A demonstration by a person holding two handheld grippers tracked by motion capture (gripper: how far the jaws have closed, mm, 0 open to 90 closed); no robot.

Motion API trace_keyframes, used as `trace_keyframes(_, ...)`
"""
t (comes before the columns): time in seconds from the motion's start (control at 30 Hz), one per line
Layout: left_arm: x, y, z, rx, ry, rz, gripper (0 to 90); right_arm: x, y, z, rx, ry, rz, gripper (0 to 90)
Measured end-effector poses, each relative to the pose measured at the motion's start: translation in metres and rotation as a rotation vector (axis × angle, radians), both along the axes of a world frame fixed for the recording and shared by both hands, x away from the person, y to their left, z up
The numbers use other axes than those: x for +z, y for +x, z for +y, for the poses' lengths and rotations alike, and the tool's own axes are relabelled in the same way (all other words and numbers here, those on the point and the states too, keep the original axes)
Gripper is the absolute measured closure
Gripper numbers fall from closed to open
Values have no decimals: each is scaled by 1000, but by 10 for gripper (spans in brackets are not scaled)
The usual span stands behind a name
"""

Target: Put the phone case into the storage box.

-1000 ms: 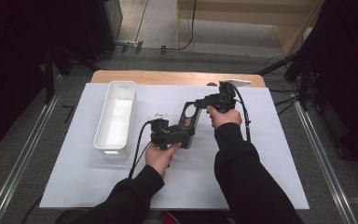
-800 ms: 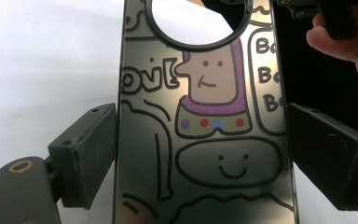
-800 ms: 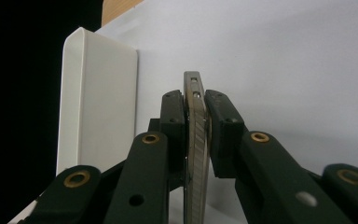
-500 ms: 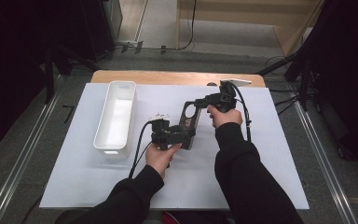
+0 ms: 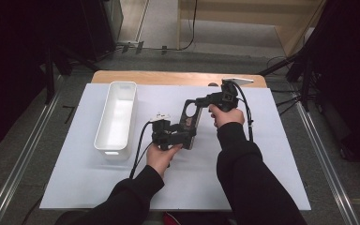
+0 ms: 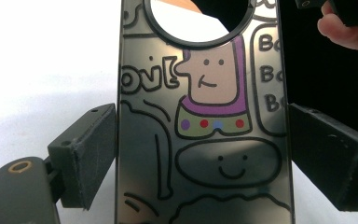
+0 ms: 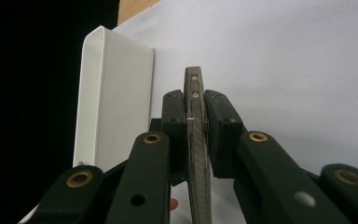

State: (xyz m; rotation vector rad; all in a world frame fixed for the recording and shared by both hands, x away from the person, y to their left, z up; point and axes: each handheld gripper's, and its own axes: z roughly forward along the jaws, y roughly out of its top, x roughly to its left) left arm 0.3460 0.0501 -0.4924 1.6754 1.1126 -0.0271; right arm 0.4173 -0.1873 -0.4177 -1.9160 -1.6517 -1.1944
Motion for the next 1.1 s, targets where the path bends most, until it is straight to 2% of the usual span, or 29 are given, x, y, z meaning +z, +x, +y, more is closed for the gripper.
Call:
trace_keyframes(0.13,-1,1,0,-2,2,-8,115,2,1,1,9,-12,10,775)
trace_keyframes(0.23,-2,2,-1,1,-8,-11,115,4,2,2,13,-23,-2,775)
trace_keyframes(0.33,1,3,-3,-7,17,-12,113,7,2,2,18,-30,-5,775)
trace_keyframes(0.7,4,4,-2,-20,34,-12,112,8,1,2,26,-28,-13,775)
trace_keyframes(0.73,4,5,-3,-22,45,-11,104,8,1,2,26,-28,-15,775)
trace_keyframes(0.8,5,5,-5,-48,78,-10,24,8,1,1,27,-23,-12,775)
trace_keyframes(0.83,5,5,-5,-55,79,-15,0,8,1,1,27,-22,-12,775)
trace_keyframes(1.1,7,4,-4,-72,52,-17,0,10,0,0,36,-33,-18,775)
